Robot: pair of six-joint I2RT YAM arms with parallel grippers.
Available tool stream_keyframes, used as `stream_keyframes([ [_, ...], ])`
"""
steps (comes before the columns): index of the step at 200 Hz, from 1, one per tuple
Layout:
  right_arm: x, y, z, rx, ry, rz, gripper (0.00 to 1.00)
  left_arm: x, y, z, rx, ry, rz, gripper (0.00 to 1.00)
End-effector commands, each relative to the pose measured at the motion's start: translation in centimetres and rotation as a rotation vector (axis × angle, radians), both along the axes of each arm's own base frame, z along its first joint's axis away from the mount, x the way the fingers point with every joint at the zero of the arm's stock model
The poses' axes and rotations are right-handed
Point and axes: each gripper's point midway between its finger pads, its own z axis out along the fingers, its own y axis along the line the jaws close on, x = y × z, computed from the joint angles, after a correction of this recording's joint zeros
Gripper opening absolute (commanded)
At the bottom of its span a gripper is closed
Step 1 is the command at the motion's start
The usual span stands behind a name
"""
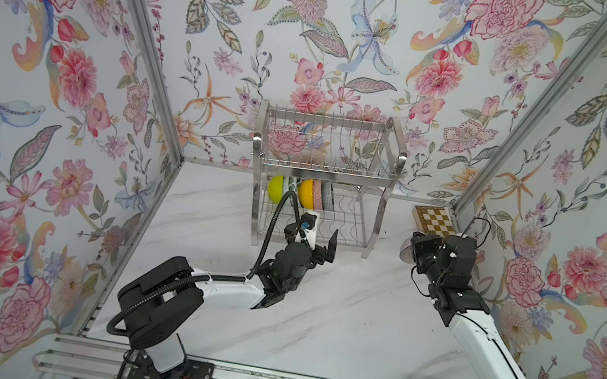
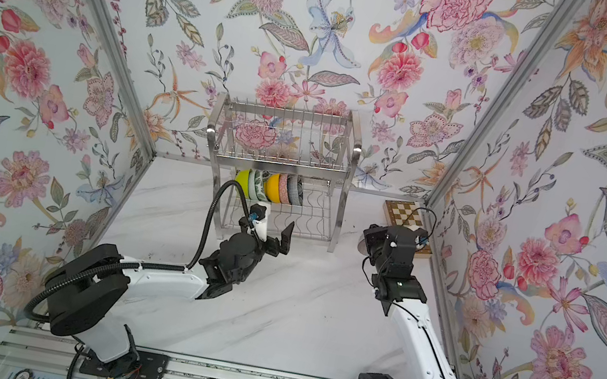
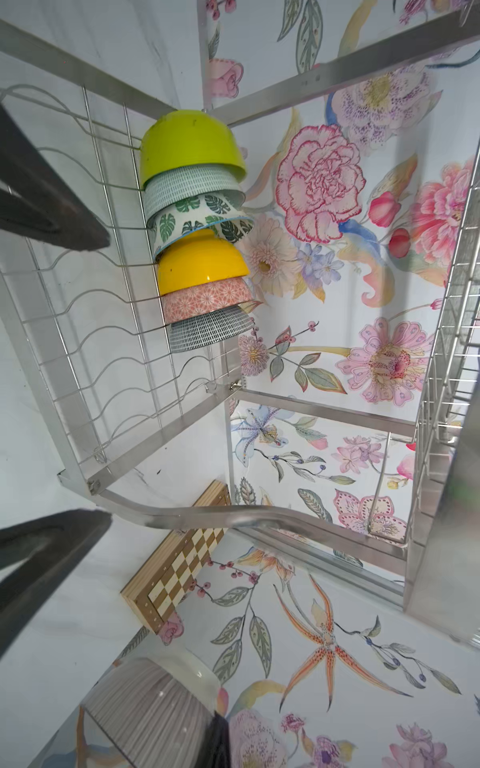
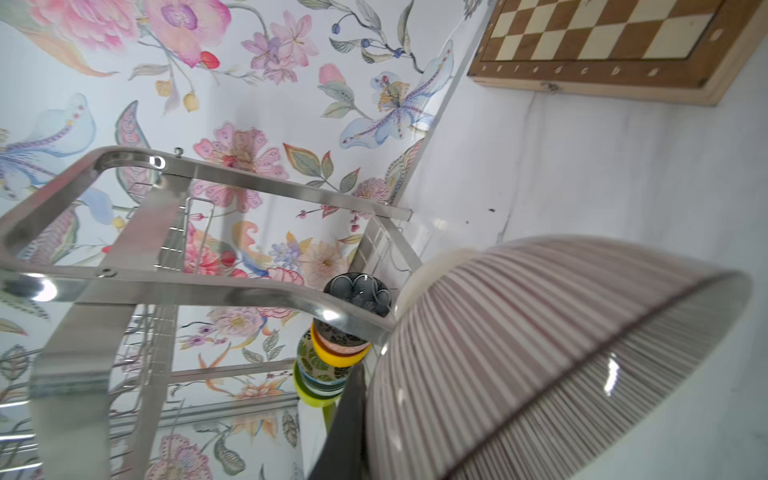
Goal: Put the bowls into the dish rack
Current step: 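Carry the bowl with the right gripper into the lower rack tier beside the black-and-white bowl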
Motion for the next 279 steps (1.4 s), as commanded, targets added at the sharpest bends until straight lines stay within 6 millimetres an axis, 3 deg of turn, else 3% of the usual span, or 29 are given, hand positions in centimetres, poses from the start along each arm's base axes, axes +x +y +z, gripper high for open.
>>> stream_keyframes([
  [1, 1.8, -1.0, 2.0, -0.104, -0.048, 0.064, 0.0, 0.6, -1.2, 2.2, -0.089, 0.017, -0.056, 0.99],
  [33, 5.4, -1.6, 2.7, -0.161, -0.063, 0.128, 0.0, 1.5, -1.8, 2.5, -0.135, 0.051, -0.087, 0.99],
  [77, 10.6, -0.6, 3.6, -0.203, -0.13, 0.244, 0.0, 2.7, -1.8, 1.9, -0.26, 0.162, -0.137, 0.99],
  [119, 16.3, 1.5, 4.4, -0.241, -0.204, 0.453, 0.0, 2.8, -2.9, 0.9, -0.286, 0.238, -0.181, 0.99],
  [144, 18.5, 3.2, 4.5, -0.219, -0.242, 0.627, 0.0, 3.0, -3.0, 0.5, -0.275, 0.254, -0.183, 0.99],
  [186, 19.6, 5.2, 3.6, -0.158, -0.285, 0.861, 0.0, 4.1, -2.5, -0.2, -0.277, 0.28, -0.169, 0.99],
  [279, 18.8, 9.2, 2.3, 0.001, -0.383, 1.133, 0.0, 5.2, -1.5, -2.4, -0.257, 0.328, -0.141, 0.99],
])
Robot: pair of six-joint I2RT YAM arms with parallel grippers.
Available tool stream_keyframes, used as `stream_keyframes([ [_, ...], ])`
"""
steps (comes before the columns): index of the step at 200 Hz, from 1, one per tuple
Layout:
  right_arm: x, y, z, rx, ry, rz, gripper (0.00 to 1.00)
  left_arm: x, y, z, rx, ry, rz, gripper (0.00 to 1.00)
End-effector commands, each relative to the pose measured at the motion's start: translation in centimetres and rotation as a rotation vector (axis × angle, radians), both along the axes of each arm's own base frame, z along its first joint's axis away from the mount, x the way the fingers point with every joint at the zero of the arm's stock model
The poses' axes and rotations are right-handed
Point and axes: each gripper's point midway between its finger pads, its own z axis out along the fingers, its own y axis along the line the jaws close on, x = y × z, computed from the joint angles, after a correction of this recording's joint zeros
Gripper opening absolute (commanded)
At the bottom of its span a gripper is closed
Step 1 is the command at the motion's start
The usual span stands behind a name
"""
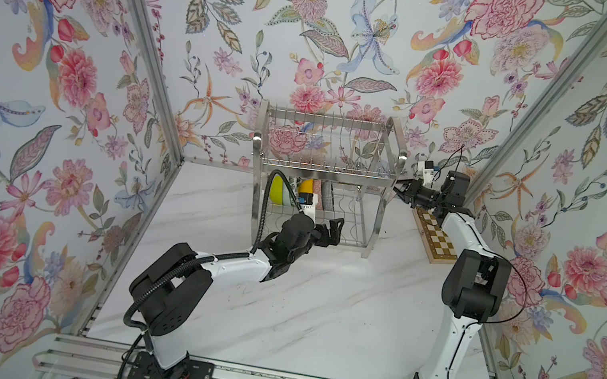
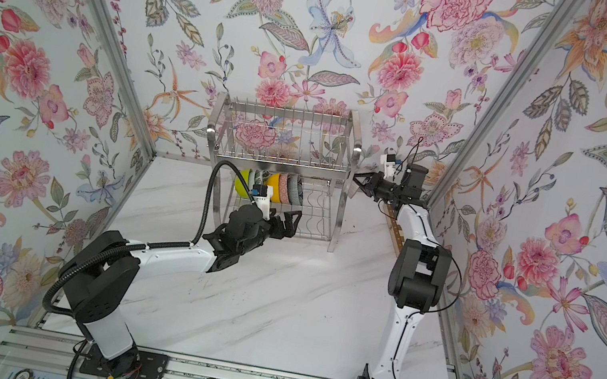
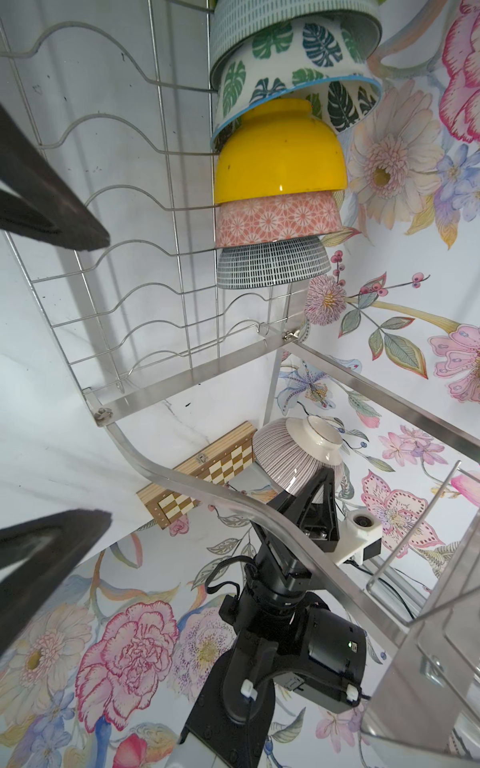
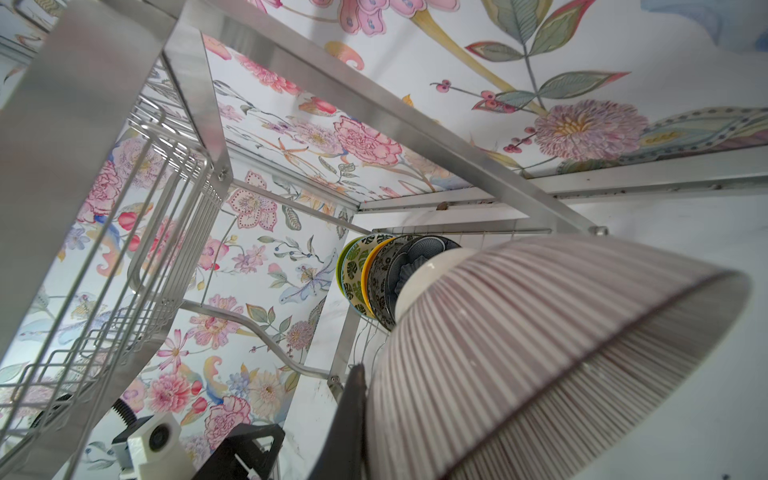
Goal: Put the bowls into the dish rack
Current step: 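Carry the bowl with the right gripper into the lower rack tier beside the black-and-white bowl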
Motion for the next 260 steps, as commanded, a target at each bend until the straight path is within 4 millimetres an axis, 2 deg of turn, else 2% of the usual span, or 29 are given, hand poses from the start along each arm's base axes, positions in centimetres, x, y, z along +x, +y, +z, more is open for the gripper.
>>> stream_keyframes([
  [1, -1.1, 1.9, 3.4, 0.042, -0.125, 0.13, 0.0, 0.6, 0.1, -0.1, -0.009, 0.012, 0.003, 0.99],
  [54, 0.0, 3.7, 1.6, 0.066, -0.094, 0.146, 0.0, 0.9, 0.9, -0.8, -0.006, 0.028, 0.015, 0.99],
  [119, 0.7, 6.3, 0.8, 0.097, -0.078, 0.156, 0.0, 0.8, 1.9, -1.4, -0.009, 0.042, 0.03, 0.99],
  [151, 0.3, 7.9, 0.8, 0.092, -0.076, 0.147, 0.0, 0.6, 2.1, -1.6, -0.013, 0.046, 0.032, 0.99],
  [207, -0.1, 9.0, 0.5, 0.074, -0.059, 0.123, 0.0, 0.3, 2.5, -1.5, -0.018, 0.044, 0.034, 0.99],
  [260, -1.8, 10.9, 0.6, 0.054, -0.058, 0.14, 0.0, 0.0, 3.0, -1.7, -0.022, 0.048, 0.041, 0.99],
])
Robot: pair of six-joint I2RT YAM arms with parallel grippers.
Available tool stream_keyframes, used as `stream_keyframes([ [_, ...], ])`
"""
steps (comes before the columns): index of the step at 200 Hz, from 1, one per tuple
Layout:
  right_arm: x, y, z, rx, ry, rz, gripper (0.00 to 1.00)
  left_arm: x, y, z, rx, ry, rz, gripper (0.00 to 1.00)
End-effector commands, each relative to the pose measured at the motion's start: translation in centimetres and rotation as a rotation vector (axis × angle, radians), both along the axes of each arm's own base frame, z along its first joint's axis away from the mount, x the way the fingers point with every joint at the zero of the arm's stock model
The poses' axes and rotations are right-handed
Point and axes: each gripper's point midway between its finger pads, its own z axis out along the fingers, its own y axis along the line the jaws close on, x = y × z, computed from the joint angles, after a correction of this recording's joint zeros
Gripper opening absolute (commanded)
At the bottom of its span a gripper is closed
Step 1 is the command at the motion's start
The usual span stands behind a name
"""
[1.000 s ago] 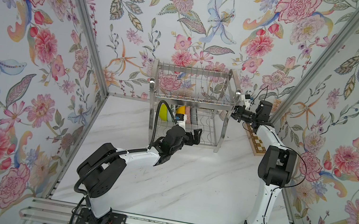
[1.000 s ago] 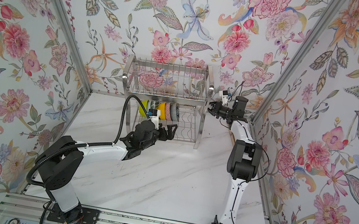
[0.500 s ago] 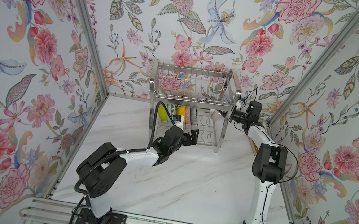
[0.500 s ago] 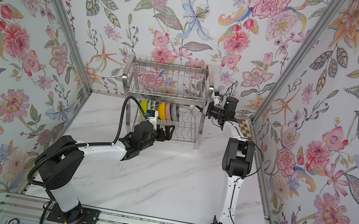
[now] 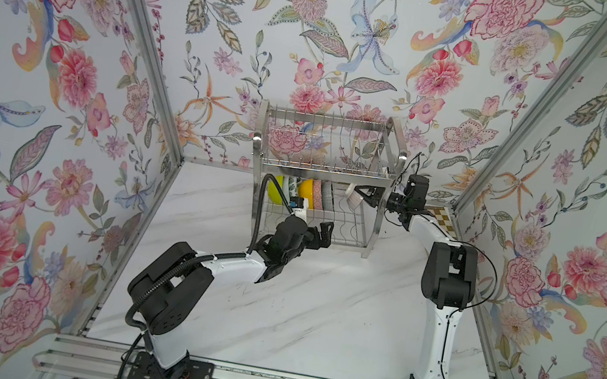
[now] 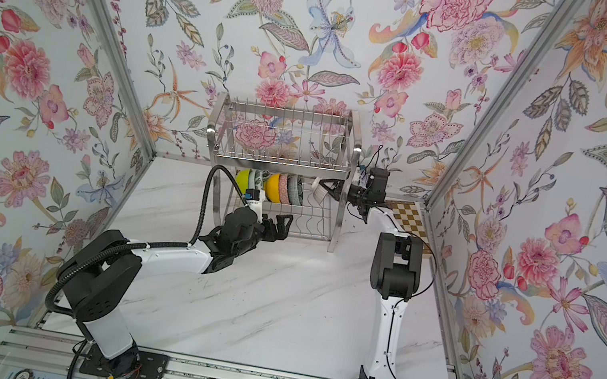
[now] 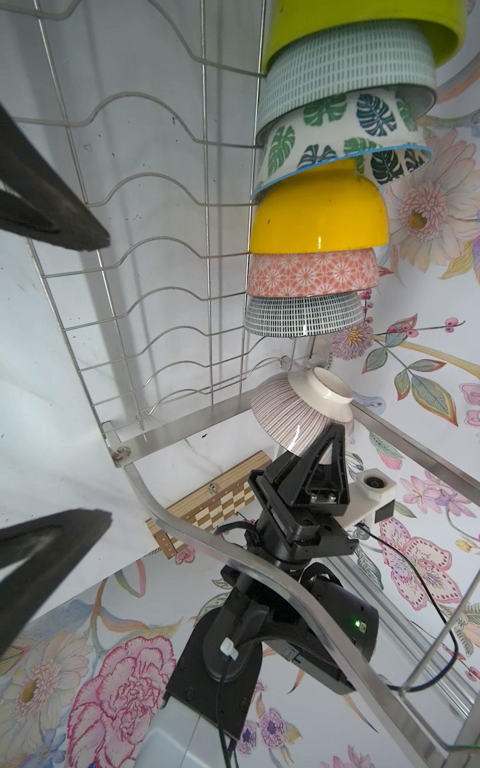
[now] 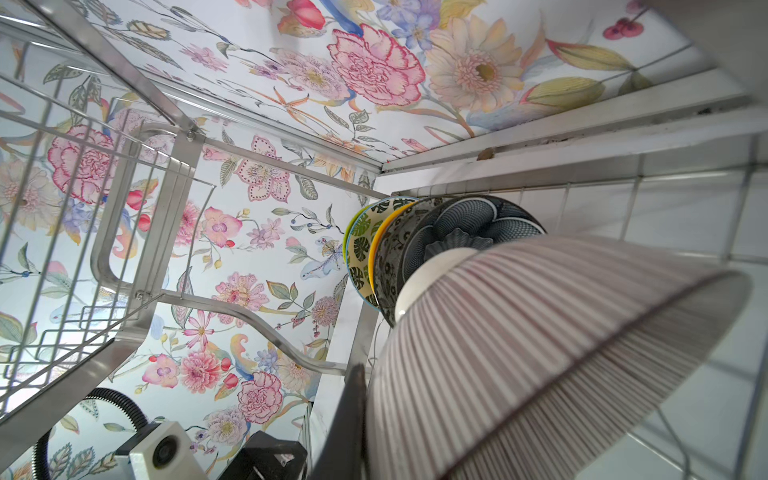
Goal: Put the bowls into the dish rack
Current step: 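Carry the bowl with the right gripper into the lower rack tier beside the black-and-white bowl, then lower the bowl into the slot next to the black-and-white bowl with the right gripper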
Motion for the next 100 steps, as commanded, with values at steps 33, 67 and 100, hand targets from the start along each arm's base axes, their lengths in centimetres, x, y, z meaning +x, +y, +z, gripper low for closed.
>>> stream_keyframes([
  [33, -2.5, 2.7, 5.6, -0.016, -0.158, 0.038, 0.0, -0.3, 0.8, 1.3, -0.038, -0.017, 0.007, 0.99],
  [67, -3.2, 3.8, 5.3, -0.032, -0.151, 0.044, 0.0, -0.4, 1.1, 1.3, -0.039, -0.018, 0.012, 0.99],
  [100, -3.7, 4.8, 5.6, -0.023, -0.154, 0.053, 0.0, -0.6, 1.4, 1.3, -0.037, -0.019, 0.016, 0.99],
])
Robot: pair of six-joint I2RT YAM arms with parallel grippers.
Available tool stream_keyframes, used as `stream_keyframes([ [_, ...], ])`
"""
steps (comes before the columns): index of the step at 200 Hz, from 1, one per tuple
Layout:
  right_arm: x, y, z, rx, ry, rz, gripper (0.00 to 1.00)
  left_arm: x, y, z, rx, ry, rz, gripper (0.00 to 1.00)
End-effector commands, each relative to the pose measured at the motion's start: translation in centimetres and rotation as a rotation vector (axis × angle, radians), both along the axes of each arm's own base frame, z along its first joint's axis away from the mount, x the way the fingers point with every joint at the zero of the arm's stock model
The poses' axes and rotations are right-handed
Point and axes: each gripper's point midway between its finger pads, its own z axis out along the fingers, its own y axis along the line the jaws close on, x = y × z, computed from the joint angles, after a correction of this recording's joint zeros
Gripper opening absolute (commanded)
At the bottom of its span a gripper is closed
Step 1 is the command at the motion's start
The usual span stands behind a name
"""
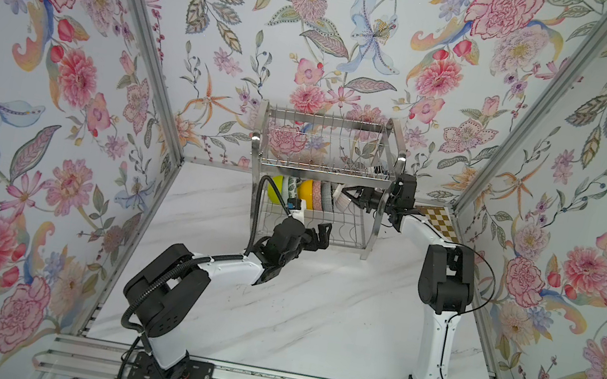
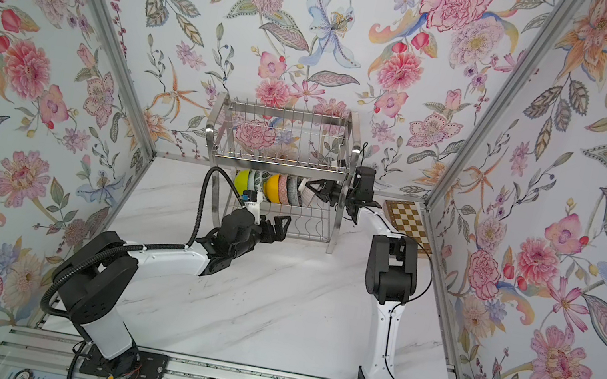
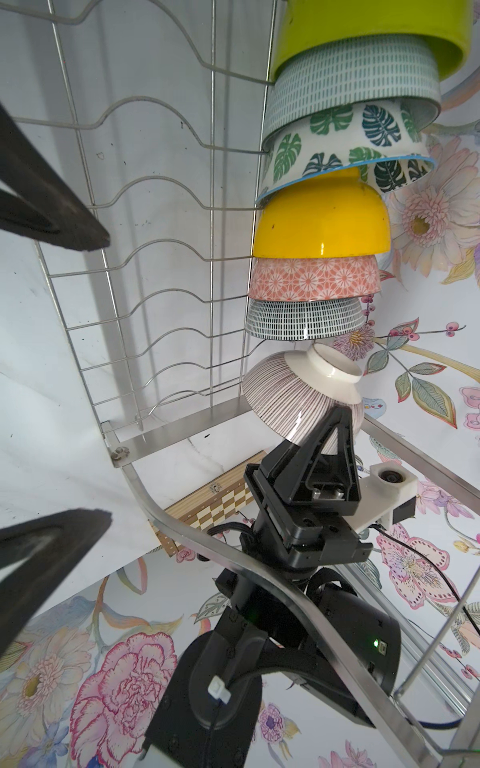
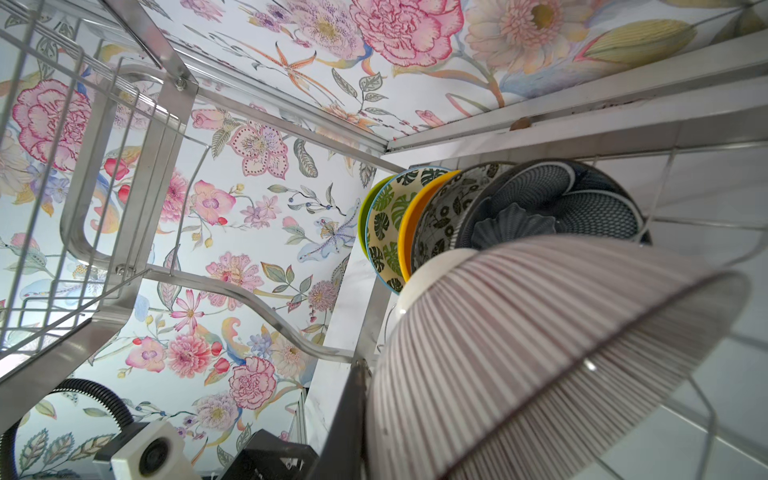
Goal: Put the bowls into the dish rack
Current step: 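Lower the bowl into the slot next to the black-and-white bowl with the right gripper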
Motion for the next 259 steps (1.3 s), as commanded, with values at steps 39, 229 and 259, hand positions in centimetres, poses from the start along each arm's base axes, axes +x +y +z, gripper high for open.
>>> stream_keyframes([
  [39, -2.2, 2.6, 4.8, 0.025, -0.124, 0.032, 0.0, -0.2, 1.4, 1.3, -0.028, -0.024, 0.022, 0.99],
  [229, 0.8, 2.1, 1.3, 0.147, -0.096, 0.095, 0.0, 1.1, 1.8, 0.0, 0.006, 0.002, 0.034, 0.99],
  [259, 1.1, 2.0, 0.2, 0.149, -0.086, 0.095, 0.0, 1.2, 1.6, -0.3, 0.013, 0.01, 0.033, 0.99],
])
